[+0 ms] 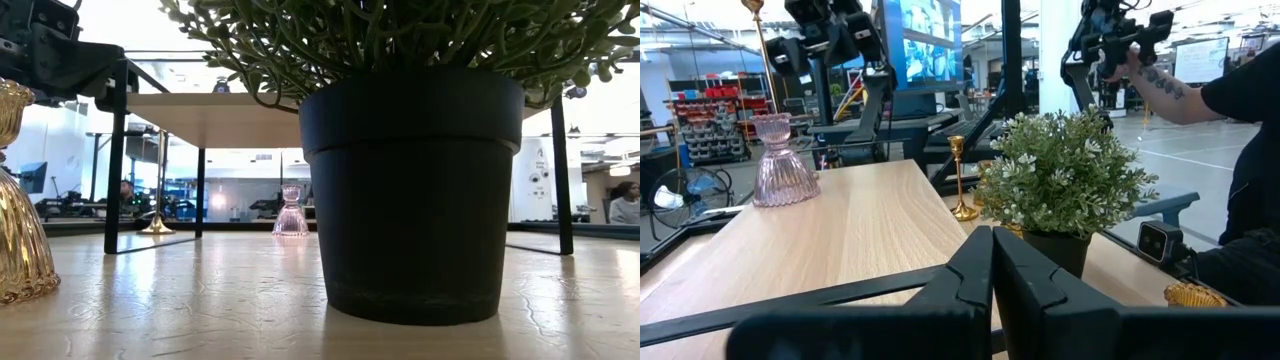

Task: Pick & Place candle stick holders
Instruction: Put the top gold candle holder on the shelf

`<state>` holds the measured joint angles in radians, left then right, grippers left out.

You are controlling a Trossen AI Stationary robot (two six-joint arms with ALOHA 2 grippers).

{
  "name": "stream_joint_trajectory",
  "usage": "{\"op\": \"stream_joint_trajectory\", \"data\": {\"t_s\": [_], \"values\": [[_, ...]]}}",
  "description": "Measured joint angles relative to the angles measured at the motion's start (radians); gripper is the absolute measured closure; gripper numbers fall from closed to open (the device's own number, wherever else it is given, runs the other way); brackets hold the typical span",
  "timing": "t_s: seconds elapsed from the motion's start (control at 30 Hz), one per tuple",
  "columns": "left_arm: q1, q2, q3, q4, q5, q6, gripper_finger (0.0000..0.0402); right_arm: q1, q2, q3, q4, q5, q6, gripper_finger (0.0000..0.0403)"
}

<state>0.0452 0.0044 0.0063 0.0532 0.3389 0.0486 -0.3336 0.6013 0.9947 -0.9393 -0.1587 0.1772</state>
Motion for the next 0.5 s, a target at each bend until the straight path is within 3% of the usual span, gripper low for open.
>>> {"op": "stream_joint_trajectory", "data": {"t_s": [0.23, 0.5], "values": [[0.000, 0.000, 0.000, 0.000, 0.000, 0.000, 0.0390, -0.001, -0.027, 0.000, -0.119, 0.002, -0.039, 0.0245], [0.000, 0.000, 0.000, 0.000, 0.000, 0.000, 0.0390, 0.000, -0.039, 0.000, -0.134, 0.060, -0.092, 0.0378]]}}
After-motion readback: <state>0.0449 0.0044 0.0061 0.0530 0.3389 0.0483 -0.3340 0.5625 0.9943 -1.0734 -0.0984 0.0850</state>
